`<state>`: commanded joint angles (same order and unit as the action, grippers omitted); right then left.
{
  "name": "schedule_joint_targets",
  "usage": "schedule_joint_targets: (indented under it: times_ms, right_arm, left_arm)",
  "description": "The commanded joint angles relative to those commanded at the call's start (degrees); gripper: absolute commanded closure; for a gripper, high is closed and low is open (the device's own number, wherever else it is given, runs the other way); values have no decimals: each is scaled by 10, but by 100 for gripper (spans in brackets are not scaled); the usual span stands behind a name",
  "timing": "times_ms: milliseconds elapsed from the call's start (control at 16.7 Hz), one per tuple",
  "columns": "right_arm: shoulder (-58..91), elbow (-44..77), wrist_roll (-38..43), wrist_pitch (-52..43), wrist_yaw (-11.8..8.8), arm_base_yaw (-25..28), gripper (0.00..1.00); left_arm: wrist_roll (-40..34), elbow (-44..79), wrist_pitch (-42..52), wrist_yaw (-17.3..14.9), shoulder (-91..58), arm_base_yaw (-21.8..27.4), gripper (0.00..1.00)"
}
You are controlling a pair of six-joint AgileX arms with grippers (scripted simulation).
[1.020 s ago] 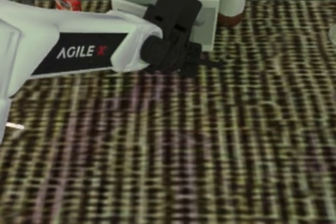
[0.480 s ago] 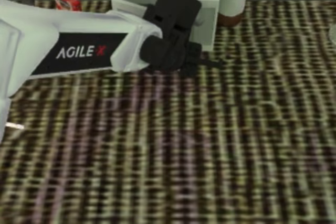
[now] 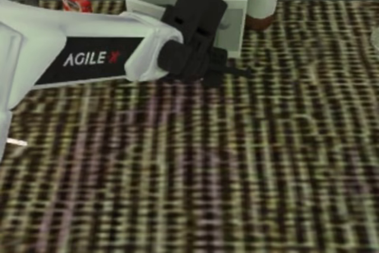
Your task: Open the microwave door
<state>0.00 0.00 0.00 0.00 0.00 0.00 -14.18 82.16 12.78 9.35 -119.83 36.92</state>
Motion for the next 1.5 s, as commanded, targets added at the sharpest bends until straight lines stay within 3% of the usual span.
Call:
schedule_joint_targets:
  times_ms: [420, 1500]
  right_arm:
    - [0, 0, 0, 0, 0, 0, 0]
    - [0, 0, 0, 0, 0, 0, 0]
  left_arm:
    - [46, -42, -22, -31, 30, -16, 100]
    - [47, -43, -23, -32, 31, -17, 100]
